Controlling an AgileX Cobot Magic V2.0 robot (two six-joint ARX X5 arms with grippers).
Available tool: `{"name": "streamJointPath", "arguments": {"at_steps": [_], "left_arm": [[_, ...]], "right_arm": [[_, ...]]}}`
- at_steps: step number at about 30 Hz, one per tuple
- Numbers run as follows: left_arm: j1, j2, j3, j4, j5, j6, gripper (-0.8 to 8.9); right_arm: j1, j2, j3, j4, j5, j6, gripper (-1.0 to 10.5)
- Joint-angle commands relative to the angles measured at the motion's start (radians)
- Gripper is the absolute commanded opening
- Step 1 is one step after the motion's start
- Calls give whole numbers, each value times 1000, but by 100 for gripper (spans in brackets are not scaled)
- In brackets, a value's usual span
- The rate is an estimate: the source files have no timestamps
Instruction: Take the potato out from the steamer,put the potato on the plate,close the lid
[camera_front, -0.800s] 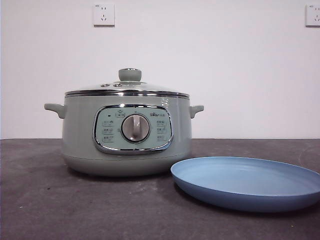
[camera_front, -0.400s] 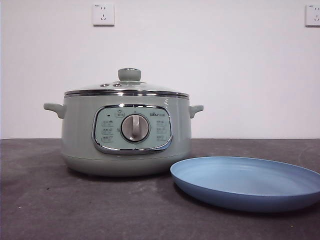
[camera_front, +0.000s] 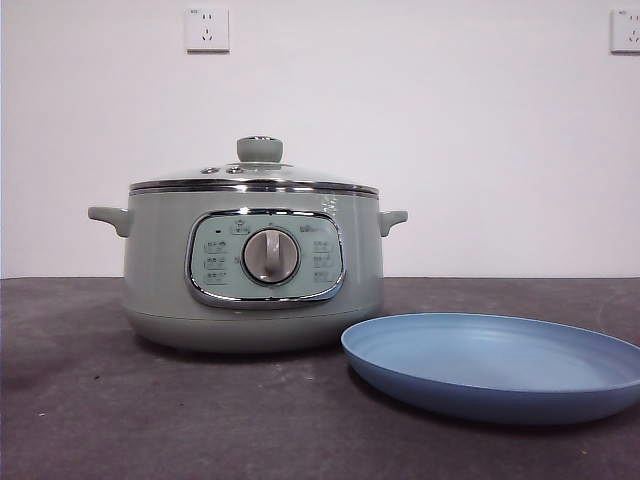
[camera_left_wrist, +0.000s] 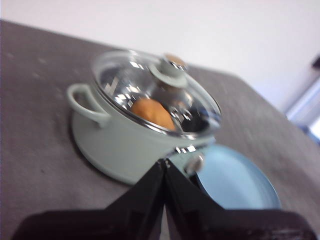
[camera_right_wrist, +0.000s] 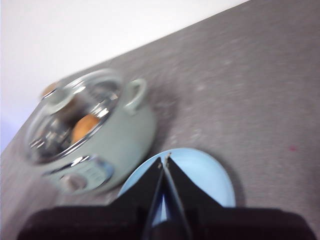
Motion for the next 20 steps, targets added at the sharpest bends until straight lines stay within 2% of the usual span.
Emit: {"name": "streamJointPath", "arguments": {"at_steps": [1,4,8,14,18,20], "left_arm": [[2,79,69,-60,71,143,-8],[1,160,143,-132,133,213,-8],[-2,240,226,-215,189,283,-8],[-32,311,315,-343,198,370,-8],[-44,325,332,-373,192,377,2],[-45,325,332,-373,192,377,52]], "right_arm": [[16,68,111,-75,-73,-132,-12],[42,146,219,-203,-146,-217,-12],[87,225,327,-356,-160,-306,-12],[143,291,406,-508,-159,-371,-12],[159,304,409,-526,-158,-377,-7],[159,306,409,-525,-158,-376,11]]}}
